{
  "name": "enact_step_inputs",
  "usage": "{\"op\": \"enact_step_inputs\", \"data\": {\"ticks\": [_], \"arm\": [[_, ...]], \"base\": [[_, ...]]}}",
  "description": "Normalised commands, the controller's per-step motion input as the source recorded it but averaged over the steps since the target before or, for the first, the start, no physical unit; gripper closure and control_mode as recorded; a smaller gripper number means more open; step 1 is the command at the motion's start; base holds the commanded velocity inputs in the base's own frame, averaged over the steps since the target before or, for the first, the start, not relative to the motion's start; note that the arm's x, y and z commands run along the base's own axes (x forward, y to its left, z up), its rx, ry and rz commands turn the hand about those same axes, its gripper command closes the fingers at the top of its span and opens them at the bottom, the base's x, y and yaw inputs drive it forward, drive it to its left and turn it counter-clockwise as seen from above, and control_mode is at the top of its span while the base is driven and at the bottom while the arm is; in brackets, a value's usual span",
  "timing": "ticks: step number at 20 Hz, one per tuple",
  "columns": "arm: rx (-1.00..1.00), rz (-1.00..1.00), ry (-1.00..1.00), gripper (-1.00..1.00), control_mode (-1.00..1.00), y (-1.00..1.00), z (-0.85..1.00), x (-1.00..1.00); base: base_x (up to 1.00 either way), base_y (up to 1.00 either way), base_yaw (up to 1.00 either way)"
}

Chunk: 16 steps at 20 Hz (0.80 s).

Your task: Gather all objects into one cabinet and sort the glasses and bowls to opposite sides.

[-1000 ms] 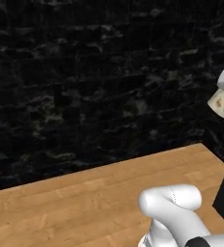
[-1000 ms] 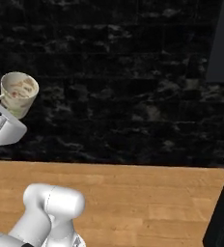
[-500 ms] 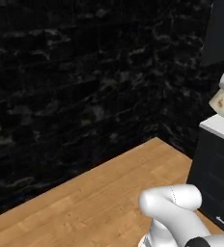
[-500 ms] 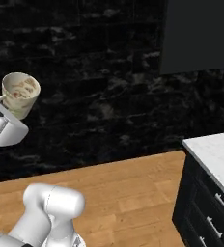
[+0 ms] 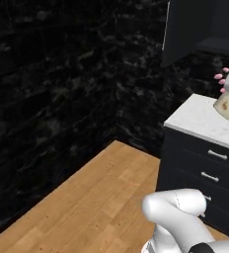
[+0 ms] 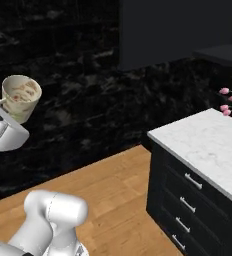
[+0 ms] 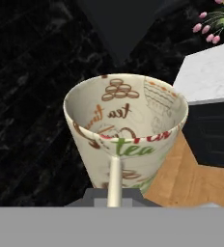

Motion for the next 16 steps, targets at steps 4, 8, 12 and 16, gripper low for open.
{"op": "enact_step_inputs", "data": {"ticks": [4, 8, 12, 16], "arm": [[0.0, 0.0, 0.0, 1.0, 1.0, 0.0, 0.0, 0.0], [0.0, 0.0, 0.0, 1.0, 1.0, 0.0, 0.0, 0.0], [0.0, 0.0, 0.0, 1.0, 1.0, 0.0, 0.0, 0.0], [0.0, 0.0, 0.0, 1.0, 1.0, 0.0, 0.0, 0.0]], "base": [[0.2, 0.0, -0.49], [0.21, 0.0, -0.47], [0.17, -0.03, -0.45], [0.37, -0.08, -0.39]]}}
